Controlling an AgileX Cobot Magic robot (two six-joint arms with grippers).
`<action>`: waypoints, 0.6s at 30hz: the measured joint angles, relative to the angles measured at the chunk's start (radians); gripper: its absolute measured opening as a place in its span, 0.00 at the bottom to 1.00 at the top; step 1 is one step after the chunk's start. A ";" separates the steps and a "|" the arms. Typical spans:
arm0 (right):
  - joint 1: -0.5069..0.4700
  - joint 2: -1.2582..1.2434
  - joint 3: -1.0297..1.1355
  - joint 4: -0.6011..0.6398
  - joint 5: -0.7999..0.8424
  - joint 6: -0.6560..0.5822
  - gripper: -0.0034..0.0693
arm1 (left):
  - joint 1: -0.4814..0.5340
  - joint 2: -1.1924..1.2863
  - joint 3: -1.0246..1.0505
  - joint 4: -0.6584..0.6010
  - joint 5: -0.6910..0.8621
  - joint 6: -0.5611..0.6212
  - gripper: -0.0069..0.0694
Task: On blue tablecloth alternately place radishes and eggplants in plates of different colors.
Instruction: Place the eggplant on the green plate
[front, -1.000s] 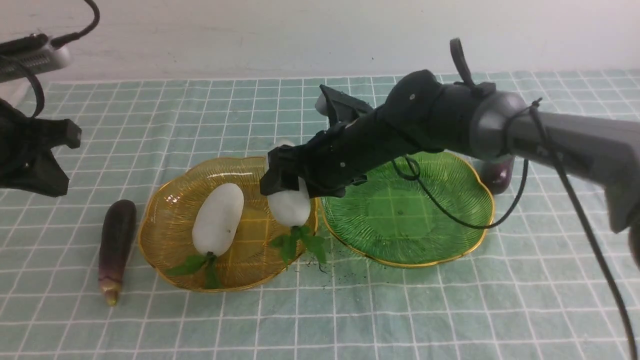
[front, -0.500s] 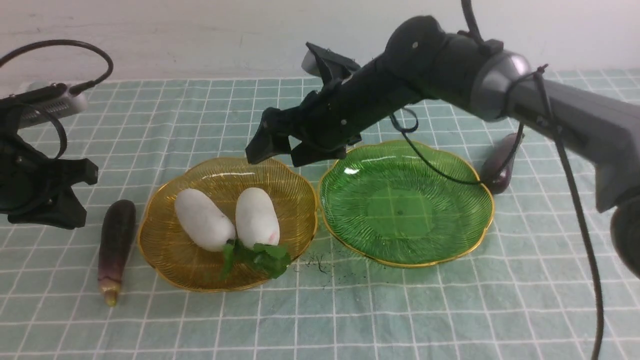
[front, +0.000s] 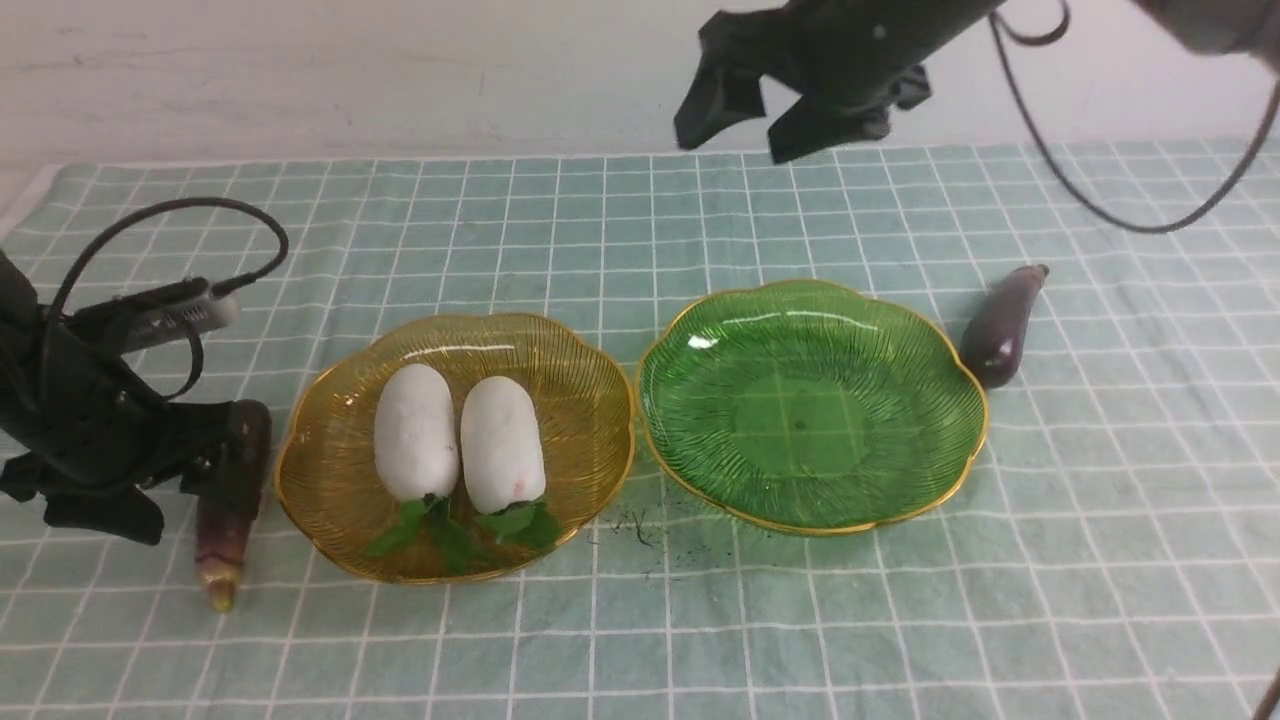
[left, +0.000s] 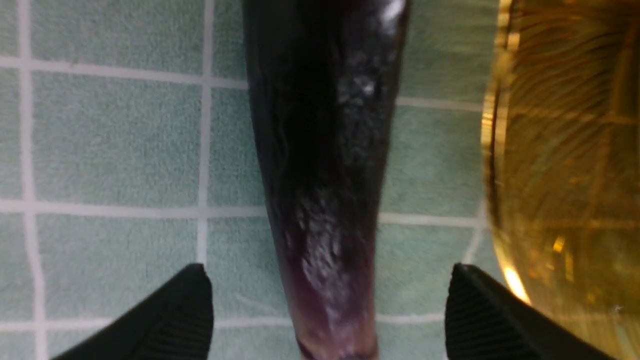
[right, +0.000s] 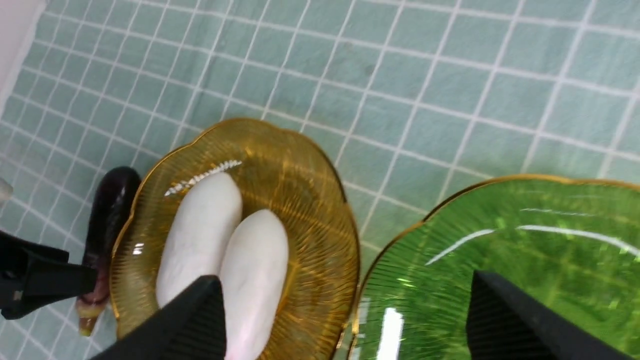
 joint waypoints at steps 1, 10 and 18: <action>-0.003 -0.008 -0.001 -0.010 0.000 0.000 0.86 | 0.000 0.006 0.000 0.000 -0.002 0.000 0.82; -0.095 -0.160 -0.002 -0.309 0.014 0.000 0.84 | 0.001 0.050 -0.008 0.013 0.002 -0.004 0.41; -0.281 -0.180 0.116 -0.384 0.014 0.061 0.75 | -0.019 -0.167 -0.072 0.019 0.087 -0.037 0.41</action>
